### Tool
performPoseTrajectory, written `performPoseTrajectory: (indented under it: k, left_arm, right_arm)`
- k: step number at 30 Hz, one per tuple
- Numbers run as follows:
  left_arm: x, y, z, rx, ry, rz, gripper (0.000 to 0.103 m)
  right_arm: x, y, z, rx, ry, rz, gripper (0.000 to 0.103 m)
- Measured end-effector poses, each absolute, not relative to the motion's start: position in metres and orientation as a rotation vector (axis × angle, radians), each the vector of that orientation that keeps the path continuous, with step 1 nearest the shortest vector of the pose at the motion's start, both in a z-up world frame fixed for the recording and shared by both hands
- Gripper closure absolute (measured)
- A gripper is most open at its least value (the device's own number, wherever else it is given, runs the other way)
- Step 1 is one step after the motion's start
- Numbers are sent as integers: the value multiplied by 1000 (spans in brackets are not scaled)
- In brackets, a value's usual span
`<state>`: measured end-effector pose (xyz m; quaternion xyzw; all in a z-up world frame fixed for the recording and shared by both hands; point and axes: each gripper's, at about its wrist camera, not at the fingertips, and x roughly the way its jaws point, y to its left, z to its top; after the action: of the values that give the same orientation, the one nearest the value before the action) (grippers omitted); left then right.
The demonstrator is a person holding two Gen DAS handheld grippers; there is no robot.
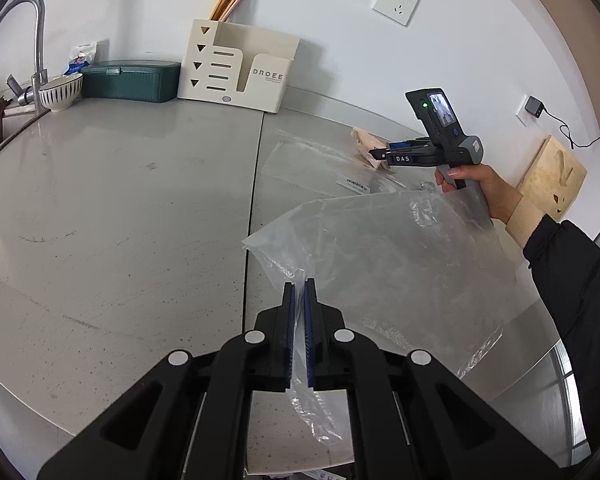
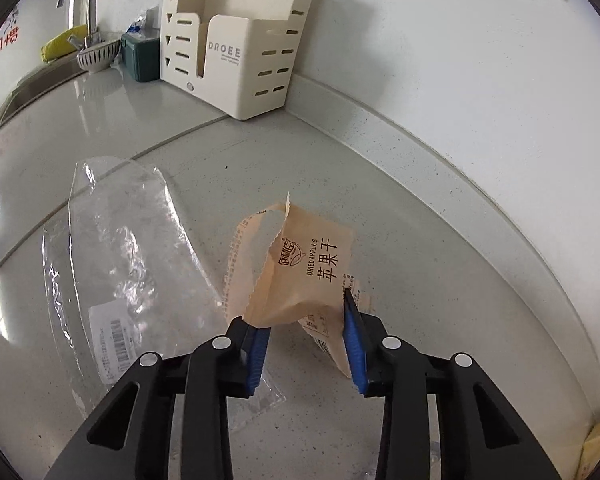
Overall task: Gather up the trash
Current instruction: 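Grasp the large clear bag with the left gripper while the right gripper grasps the tan snack bag, then carry the clear bag and tan snack bag down to the wastebasket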
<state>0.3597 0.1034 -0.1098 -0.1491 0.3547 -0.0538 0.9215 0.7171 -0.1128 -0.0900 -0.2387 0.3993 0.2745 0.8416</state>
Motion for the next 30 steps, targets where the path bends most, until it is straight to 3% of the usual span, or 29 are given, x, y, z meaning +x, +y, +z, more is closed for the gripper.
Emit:
performPoseTrajectory:
  k: [3, 15, 30]
  left_arm:
    - [354, 106, -110, -320, 726, -109, 98]
    - [283, 100, -88, -342, 681, -81, 98]
    - [189, 59, -90, -317, 687, -131, 98]
  right_arm:
    - [715, -122, -84, -427, 835, 591, 83]
    - [618, -195, -25, -259, 710, 645, 84]
    - [471, -259, -6, -287, 706, 659, 84]
